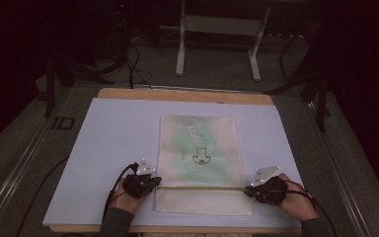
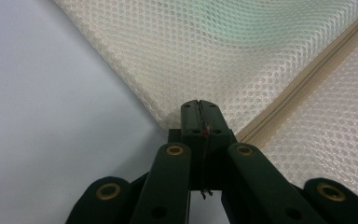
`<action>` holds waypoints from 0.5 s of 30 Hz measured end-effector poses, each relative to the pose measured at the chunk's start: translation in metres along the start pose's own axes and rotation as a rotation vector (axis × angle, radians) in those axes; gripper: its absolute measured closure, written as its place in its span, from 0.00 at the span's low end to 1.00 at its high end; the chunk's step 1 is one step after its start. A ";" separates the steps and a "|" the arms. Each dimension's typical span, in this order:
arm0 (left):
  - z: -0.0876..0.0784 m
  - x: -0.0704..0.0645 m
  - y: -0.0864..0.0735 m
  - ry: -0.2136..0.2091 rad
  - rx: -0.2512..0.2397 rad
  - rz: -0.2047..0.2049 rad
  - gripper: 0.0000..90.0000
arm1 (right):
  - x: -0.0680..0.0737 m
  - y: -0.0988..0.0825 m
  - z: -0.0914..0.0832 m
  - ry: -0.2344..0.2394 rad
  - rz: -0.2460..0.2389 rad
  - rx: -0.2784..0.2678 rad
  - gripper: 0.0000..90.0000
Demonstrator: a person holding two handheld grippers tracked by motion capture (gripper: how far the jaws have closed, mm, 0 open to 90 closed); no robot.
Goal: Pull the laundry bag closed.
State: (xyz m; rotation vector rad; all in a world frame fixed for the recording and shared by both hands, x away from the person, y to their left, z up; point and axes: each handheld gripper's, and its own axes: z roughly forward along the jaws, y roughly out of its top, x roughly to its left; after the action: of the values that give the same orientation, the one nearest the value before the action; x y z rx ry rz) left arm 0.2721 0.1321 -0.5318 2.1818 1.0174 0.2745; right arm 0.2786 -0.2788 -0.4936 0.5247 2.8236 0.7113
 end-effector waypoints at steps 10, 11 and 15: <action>0.000 0.006 -0.002 -0.046 -0.016 -0.032 0.99 | 0.002 -0.001 -0.002 0.014 0.025 -0.078 0.76; 0.000 0.007 -0.002 -0.053 -0.016 -0.039 0.99 | 0.002 0.000 -0.002 0.017 0.034 -0.089 0.73; 0.000 0.007 -0.001 -0.048 -0.017 -0.028 0.99 | 0.000 0.000 -0.005 0.006 0.052 -0.129 0.67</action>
State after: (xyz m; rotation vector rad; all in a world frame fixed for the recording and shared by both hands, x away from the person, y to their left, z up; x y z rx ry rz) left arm 0.2757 0.1376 -0.5330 2.1471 1.0148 0.2153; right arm 0.2773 -0.2804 -0.4894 0.5757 2.7550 0.8990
